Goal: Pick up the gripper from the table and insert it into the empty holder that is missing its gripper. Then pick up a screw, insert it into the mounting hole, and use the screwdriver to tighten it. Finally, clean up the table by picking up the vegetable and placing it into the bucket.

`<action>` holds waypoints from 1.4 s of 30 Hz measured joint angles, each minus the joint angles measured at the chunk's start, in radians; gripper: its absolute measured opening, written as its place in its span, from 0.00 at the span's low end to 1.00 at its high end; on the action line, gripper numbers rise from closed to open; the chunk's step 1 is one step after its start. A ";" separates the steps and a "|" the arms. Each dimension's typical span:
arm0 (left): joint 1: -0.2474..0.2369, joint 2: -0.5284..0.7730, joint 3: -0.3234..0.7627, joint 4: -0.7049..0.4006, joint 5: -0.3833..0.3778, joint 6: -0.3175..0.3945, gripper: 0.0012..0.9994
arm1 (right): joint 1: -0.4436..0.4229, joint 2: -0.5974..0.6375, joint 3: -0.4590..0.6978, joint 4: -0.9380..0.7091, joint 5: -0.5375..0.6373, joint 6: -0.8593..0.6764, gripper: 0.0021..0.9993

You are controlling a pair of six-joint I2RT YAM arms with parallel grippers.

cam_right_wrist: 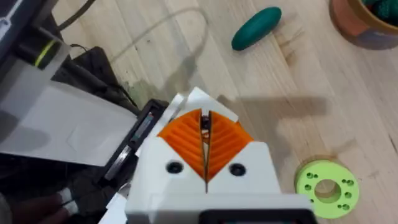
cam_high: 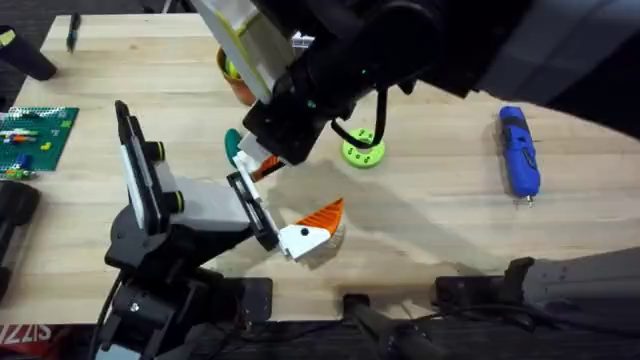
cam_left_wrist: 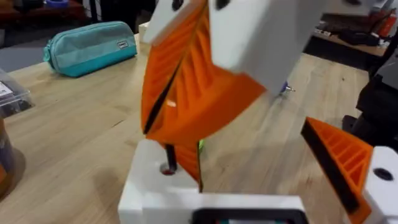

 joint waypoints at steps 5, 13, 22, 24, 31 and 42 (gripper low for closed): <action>0.000 0.000 0.000 0.000 0.000 0.000 0.99 | 0.000 0.000 0.000 0.000 0.000 0.000 0.00; 0.000 0.000 0.000 0.000 0.000 0.000 0.99 | 0.000 0.008 0.000 -0.003 0.000 -0.001 0.00; 0.000 0.000 0.000 0.000 0.000 0.000 0.99 | 0.000 0.021 0.000 -0.002 0.000 -0.003 0.00; 0.000 0.000 0.000 0.000 0.000 0.000 0.99 | 0.000 0.021 0.000 -0.004 0.000 -0.003 0.00; 0.000 0.000 0.000 0.000 0.000 -0.004 0.99 | -0.001 0.021 0.000 -0.017 0.000 -0.003 0.00; 0.000 0.000 0.000 0.000 0.000 -0.004 0.99 | 0.001 0.023 0.000 -0.013 0.000 -0.003 0.00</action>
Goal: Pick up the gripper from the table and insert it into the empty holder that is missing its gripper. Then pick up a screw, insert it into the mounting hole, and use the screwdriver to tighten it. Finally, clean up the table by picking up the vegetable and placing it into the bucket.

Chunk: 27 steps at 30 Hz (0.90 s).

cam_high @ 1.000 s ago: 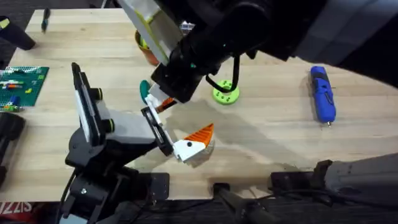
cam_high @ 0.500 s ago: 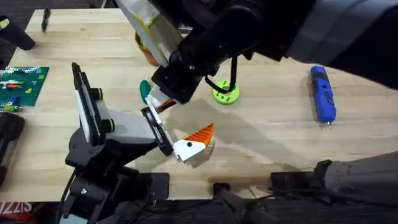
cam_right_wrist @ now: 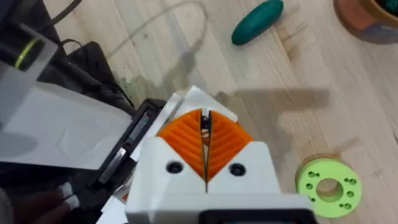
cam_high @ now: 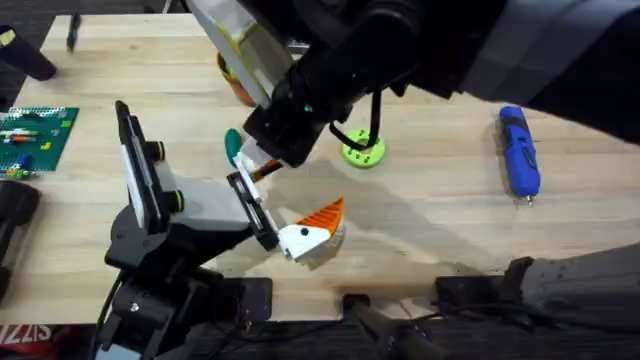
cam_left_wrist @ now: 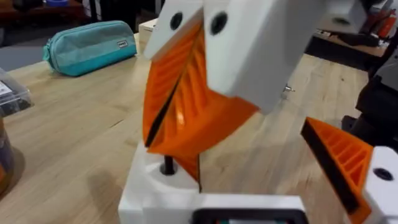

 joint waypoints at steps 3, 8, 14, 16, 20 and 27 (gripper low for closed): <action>0.000 0.000 0.000 -0.001 0.000 -0.006 0.99 | 0.000 0.007 0.000 0.007 -0.002 0.000 0.01; 0.000 0.006 0.000 -0.002 0.000 -0.021 0.99 | 0.004 0.030 0.000 0.008 -0.013 0.000 0.01; 0.000 0.006 0.000 -0.001 0.003 -0.029 0.99 | 0.003 0.031 0.000 0.001 -0.016 0.000 0.00; 0.000 0.006 0.000 -0.001 0.003 -0.030 0.99 | 0.003 0.031 0.000 0.000 -0.016 0.000 0.00; 0.000 0.006 0.000 -0.001 0.003 -0.030 0.99 | 0.003 0.031 0.000 0.000 -0.017 0.000 0.00; 0.000 0.006 0.000 -0.001 0.003 -0.027 0.99 | -0.006 0.029 0.000 -0.010 -0.041 -0.007 0.30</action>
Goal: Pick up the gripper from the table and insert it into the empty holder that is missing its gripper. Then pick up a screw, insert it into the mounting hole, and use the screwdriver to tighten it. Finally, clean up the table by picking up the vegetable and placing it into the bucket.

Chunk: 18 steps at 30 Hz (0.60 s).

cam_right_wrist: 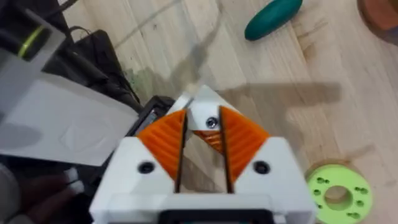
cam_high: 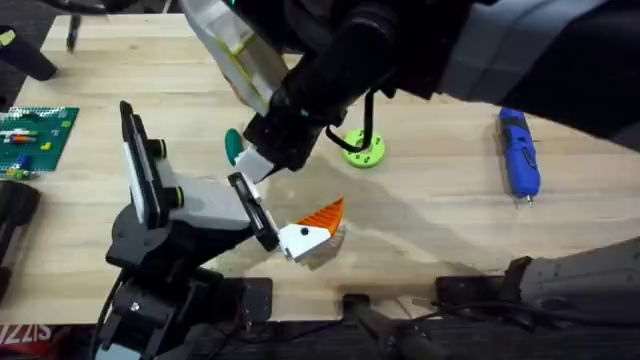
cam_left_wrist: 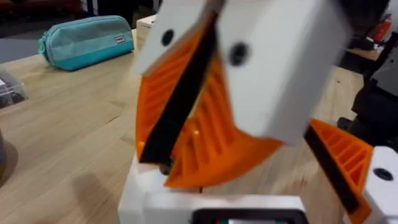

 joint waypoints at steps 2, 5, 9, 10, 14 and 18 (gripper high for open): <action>0.000 0.000 0.000 0.000 0.000 0.001 0.99 | -0.002 -0.005 0.000 -0.002 -0.004 -0.001 0.48; 0.000 -0.002 0.000 0.001 -0.003 0.010 0.99 | -0.022 -0.023 0.000 -0.010 0.003 -0.003 0.91; 0.000 -0.002 0.000 0.001 -0.003 0.017 0.99 | -0.062 -0.094 -0.001 -0.013 0.001 -0.008 0.99; 0.000 -0.002 0.000 0.001 -0.003 0.017 0.99 | -0.074 -0.112 -0.001 -0.016 0.001 -0.008 0.99; 0.000 -0.002 0.000 0.001 -0.003 0.019 0.99 | -0.139 -0.192 -0.001 -0.028 0.001 -0.008 0.99; 0.000 -0.002 0.000 0.001 -0.003 0.020 0.99 | -0.206 -0.251 -0.001 -0.047 0.002 -0.008 0.99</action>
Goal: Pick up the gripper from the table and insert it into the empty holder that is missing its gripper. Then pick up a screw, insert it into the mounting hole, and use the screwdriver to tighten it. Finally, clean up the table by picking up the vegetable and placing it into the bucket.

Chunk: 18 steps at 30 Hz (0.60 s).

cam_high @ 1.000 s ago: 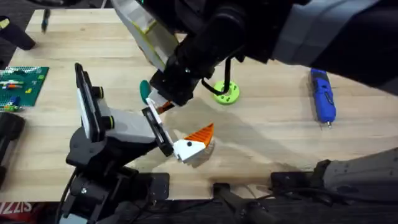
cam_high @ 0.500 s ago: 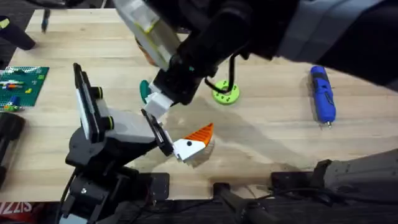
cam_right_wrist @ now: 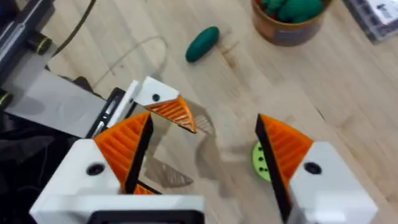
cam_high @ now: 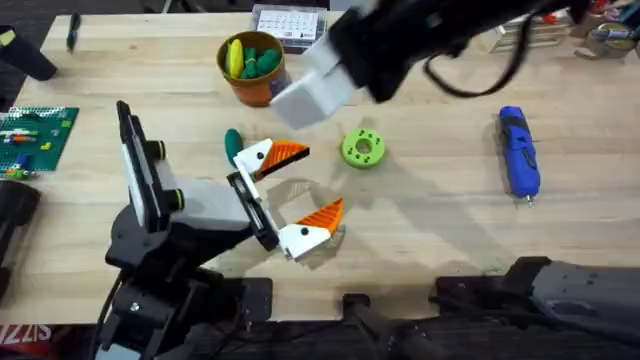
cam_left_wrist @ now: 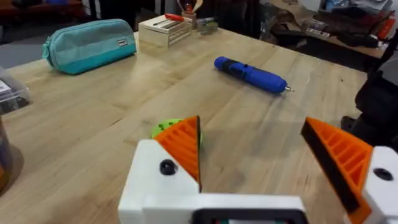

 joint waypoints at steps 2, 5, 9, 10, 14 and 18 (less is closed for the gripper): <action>0.000 0.000 0.000 0.000 0.000 0.000 0.99 | -0.032 -0.022 0.000 -0.016 0.000 0.000 0.99; 0.000 0.000 0.000 0.000 0.000 0.000 0.99 | -0.075 -0.041 0.000 -0.033 0.000 0.000 0.99; 0.000 0.000 0.000 0.000 0.000 0.000 0.99 | -0.106 -0.044 0.000 -0.055 0.000 0.000 0.99; 0.000 0.000 0.000 0.000 0.000 0.000 0.99 | -0.107 -0.044 0.000 -0.057 0.000 0.000 0.99; 0.000 0.000 0.000 0.000 0.000 0.001 0.99 | -0.108 -0.044 0.000 -0.058 0.000 0.000 0.99; 0.000 0.000 0.000 0.000 0.000 0.001 0.99 | -0.108 -0.044 0.000 -0.080 0.000 0.000 0.99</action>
